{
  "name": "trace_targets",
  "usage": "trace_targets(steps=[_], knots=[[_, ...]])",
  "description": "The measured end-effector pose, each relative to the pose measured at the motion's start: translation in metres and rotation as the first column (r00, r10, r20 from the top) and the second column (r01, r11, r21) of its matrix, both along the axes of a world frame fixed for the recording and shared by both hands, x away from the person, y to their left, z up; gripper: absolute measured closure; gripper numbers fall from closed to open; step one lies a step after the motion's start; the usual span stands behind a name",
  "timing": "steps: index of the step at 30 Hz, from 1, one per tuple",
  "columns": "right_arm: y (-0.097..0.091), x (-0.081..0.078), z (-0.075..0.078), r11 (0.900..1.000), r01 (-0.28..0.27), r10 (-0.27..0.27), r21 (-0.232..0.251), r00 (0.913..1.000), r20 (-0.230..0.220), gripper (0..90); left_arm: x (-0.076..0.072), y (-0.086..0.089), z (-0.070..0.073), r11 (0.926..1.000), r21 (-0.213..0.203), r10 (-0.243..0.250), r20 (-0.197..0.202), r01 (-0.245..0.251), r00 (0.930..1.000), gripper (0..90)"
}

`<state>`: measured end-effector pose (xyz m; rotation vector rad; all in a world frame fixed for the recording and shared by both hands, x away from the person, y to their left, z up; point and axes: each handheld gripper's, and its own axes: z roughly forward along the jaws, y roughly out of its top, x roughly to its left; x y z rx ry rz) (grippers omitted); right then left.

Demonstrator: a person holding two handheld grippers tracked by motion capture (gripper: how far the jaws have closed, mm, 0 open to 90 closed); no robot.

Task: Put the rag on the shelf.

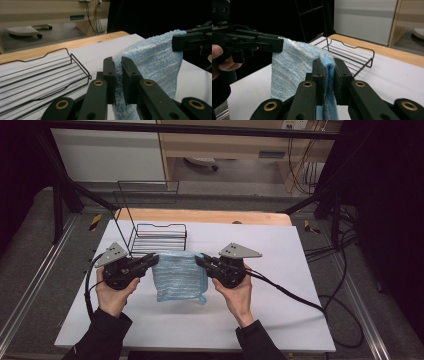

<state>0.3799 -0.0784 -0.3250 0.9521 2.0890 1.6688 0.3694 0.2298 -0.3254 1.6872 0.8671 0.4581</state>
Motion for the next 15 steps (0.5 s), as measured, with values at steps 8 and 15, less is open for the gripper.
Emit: trace_targets(steps=[8, 15], knots=[[0.01, 0.001, 0.012, 0.9998, -0.001, 0.0, 0.019, 0.9983, 0.057, 81.5, 0.001, 0.009, 0.01, 0.9996, -0.024, 0.015, 0.031, -0.014, 0.9994, 81.9], [0.016, 0.0, 0.024, 0.9996, 0.006, -0.008, 0.027, 0.995, 0.099, 81.5, 0.003, 0.014, 0.02, 0.9987, -0.046, 0.026, 0.069, -0.023, 0.9973, 81.9]])
